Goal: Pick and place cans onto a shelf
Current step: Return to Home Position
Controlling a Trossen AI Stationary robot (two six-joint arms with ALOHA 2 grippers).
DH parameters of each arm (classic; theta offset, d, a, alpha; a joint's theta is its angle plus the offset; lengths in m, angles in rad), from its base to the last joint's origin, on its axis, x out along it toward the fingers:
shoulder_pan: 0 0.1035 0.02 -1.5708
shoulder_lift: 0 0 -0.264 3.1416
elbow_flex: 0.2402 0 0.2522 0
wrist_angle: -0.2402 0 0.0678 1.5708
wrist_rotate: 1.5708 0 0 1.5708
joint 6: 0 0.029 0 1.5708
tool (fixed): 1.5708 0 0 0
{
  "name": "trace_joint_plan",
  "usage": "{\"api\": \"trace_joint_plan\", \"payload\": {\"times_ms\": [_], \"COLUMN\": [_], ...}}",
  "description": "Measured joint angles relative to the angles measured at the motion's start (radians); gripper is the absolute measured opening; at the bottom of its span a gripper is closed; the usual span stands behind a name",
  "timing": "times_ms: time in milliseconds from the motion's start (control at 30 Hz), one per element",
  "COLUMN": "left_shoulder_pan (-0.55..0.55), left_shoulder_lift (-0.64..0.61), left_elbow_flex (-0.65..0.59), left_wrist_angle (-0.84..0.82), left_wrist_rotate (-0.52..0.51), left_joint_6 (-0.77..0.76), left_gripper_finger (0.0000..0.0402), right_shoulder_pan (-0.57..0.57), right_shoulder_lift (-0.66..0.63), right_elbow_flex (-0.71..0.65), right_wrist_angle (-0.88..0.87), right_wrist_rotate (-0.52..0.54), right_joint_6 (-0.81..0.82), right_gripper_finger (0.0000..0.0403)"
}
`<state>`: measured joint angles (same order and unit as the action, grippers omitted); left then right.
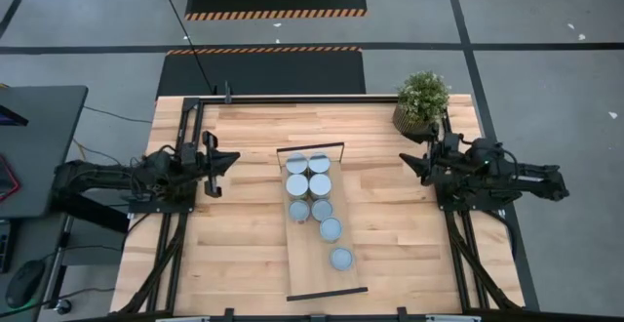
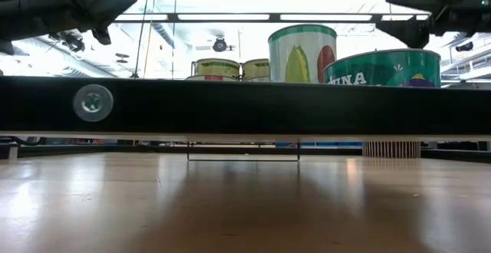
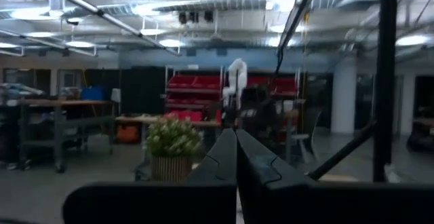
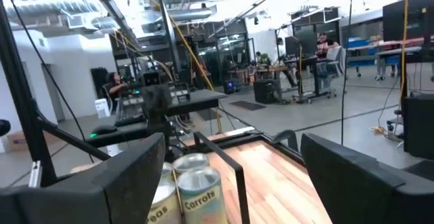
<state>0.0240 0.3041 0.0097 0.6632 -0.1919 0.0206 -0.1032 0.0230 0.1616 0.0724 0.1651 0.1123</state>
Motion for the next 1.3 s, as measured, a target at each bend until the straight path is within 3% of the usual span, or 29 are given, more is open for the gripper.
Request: {"api": "trace_joint_plan", "payload": {"times_ms": [267, 467, 733, 867, 967, 1133, 1300], "left_shoulder_pan": [0.0, 0.0, -0.002, -0.002, -0.002, -0.002, -0.002], "left_shoulder_lift": [-0.147, -0.305, -0.3, -0.297, -0.296, -0.291, -0.291], "left_elbow_flex": [-0.002, -0.002, -0.002, -0.002, -0.002, -0.002, -0.003], "left_wrist_angle": [-0.017, -0.186, -0.2, -0.256, -0.35, -0.435, -0.433], "left_wrist_rotate": [-0.047, -0.073, -0.011, 0.03, 0.032, 0.029, 0.029], "left_joint_6": [-0.01, -0.01, 0.019, 0.035, -0.042, -0.226, -0.249], "left_gripper_finger": [0.0, 0.0, 0.0, 0.0009, 0.0024, 0.0038, 0.0036], "right_shoulder_pan": [-0.024, -0.044, -0.067, -0.076, -0.077, -0.076, -0.076], "right_shoulder_lift": [-0.019, -0.019, -0.019, -0.018, -0.019, -0.016, -0.017], "right_elbow_flex": [-0.024, -0.024, -0.068, -0.118, -0.143, -0.155, -0.155], "right_wrist_angle": [-0.022, -0.009, 0.051, 0.081, 0.086, 0.057, 0.063], "right_wrist_rotate": [0.028, 0.028, 0.055, 0.135, 0.19, 0.185, 0.183], "right_joint_6": [0.023, 0.019, 0.051, 0.128, 0.2, 0.23, 0.228], "right_gripper_finger": [0.0352, 0.0352, 0.0352, 0.0352, 0.0352, 0.0352, 0.0352]}}
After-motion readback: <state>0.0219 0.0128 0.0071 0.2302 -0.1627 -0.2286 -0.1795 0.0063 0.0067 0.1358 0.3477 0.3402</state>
